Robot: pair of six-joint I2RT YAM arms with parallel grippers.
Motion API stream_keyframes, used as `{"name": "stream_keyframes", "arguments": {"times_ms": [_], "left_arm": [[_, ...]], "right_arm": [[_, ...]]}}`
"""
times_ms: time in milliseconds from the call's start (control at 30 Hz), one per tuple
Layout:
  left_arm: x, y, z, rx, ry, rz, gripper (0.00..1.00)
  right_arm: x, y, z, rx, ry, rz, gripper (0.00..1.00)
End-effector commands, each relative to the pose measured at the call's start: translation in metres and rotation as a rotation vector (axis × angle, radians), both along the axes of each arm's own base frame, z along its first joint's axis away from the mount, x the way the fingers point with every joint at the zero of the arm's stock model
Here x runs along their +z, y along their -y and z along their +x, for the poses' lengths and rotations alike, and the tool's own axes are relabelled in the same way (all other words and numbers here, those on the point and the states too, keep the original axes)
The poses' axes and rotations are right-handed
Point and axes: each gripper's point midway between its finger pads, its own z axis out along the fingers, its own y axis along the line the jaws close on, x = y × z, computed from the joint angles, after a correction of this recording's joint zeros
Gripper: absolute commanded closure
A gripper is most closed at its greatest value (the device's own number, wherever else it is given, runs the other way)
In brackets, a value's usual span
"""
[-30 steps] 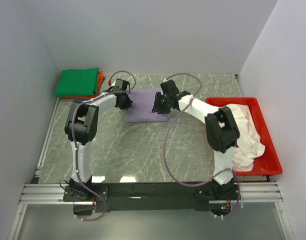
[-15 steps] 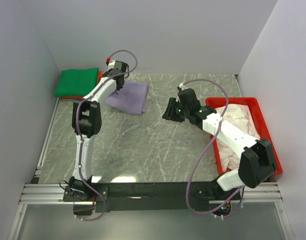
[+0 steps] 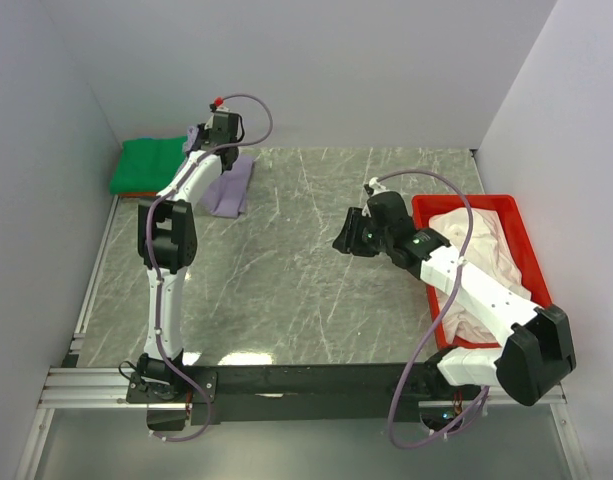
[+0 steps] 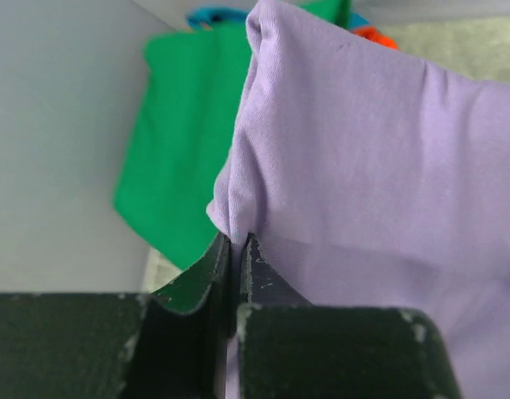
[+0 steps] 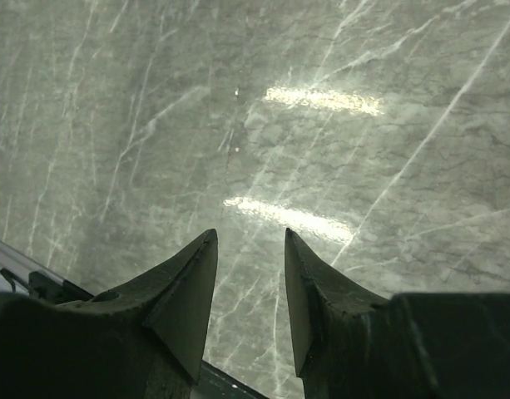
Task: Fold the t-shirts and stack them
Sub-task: Neatly place the folded tshirt to the corner
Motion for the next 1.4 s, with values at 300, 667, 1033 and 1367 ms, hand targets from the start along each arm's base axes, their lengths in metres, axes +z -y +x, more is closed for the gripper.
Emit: {"name": "stream_keyframes", "arguments": {"times_ms": [300,667,1033,1367], "left_arm": [[0.142,-0.029,0.010,0.001,0.202,0.231,1.00],[0.187,-0.025,0.008,-0.046,0.273,0.220,1.00],[0.214,-0.020,0.004,-0.076,0.321,0.193,1.00],[0.226,-0.025,0.001,-0.083,0.341,0.192,1.00]], "right_arm": [[0.009,0.013,-0.001,-0.026,0.081,-0.033,0.56],[-0.004,0.007,0.002,-0.024,0.034,-0.037,0.57],[-0.003,0.006,0.003,-0.016,0.034,-0.044,0.57],[-0.008,0.003,0.003,-0.007,0.022,-0.045,0.58]]}}
